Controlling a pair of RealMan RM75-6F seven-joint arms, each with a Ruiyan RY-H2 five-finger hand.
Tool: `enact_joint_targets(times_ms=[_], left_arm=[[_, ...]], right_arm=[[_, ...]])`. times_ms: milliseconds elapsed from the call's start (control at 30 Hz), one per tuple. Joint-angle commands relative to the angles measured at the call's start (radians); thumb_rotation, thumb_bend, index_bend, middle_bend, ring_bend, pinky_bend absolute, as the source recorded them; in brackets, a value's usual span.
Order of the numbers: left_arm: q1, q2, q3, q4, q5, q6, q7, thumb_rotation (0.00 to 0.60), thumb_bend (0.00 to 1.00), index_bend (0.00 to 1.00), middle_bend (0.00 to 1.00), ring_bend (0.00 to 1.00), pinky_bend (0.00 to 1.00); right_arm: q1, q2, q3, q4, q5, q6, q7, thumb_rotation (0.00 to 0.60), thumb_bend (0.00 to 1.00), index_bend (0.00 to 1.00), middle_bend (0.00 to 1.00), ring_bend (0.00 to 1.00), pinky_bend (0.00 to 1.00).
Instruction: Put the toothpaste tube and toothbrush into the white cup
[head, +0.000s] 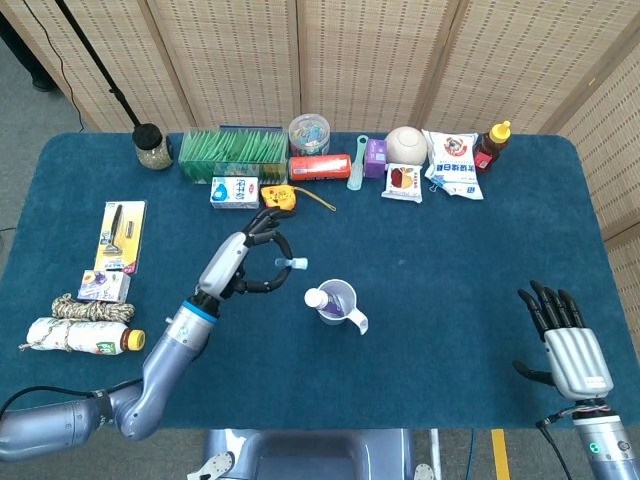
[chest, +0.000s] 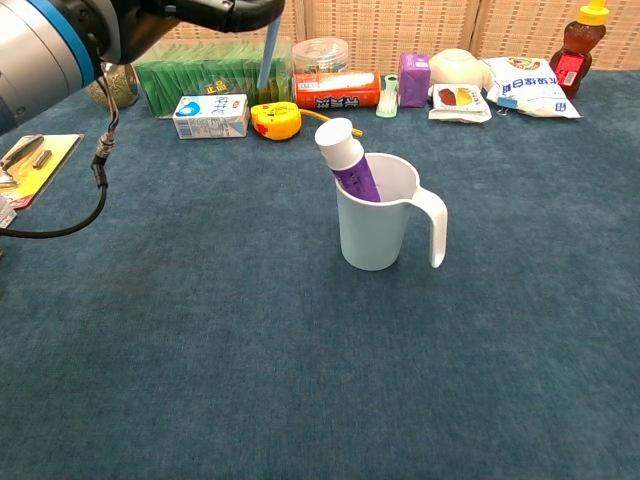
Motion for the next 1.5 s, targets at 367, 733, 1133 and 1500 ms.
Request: enact_joint_targets(times_ms=[367,733,1133,1500], left_arm=[[-0.063,-0.063,-0.003,-0.085,-0.096,-0.048,0.107,0.6,0.37,0.55,0.18,0.05,0.17],[-0.141,-0.163,-0.044,-0.111,-0.191,-0.058,0.203,0.6,0.37,0.55,0.18,0.04,0.17],[-0.188,-0.268,-0.041,0.002,-0.253,-0.084,0.218,0.6,0.37,0.55,0.18,0.04,0.17],[-0.197,-0.315,-0.041,0.103,-0.26,-0.123,0.161,0.6,0.37,0.54,0.18,0.04,0.17]], right_arm=[[0.001,-0.001,-0.002,0.0,-0.003,-0.001,-0.004,0.6,0.0,0.0,0.0,0.0,0.0],[0.002,0.003,0.002,0.008,0.006,-0.004,0.016,0.6,0.0,0.0,0.0,0.0,0.0],[0.004,0.008,0.003,0.018,0.003,-0.003,0.041,0.6,0.0,0.0,0.0,0.0,0.0],[0.005,0.006,-0.002,0.018,-0.004,-0.007,0.04,0.6,0.0,0.0,0.0,0.0,0.0]])
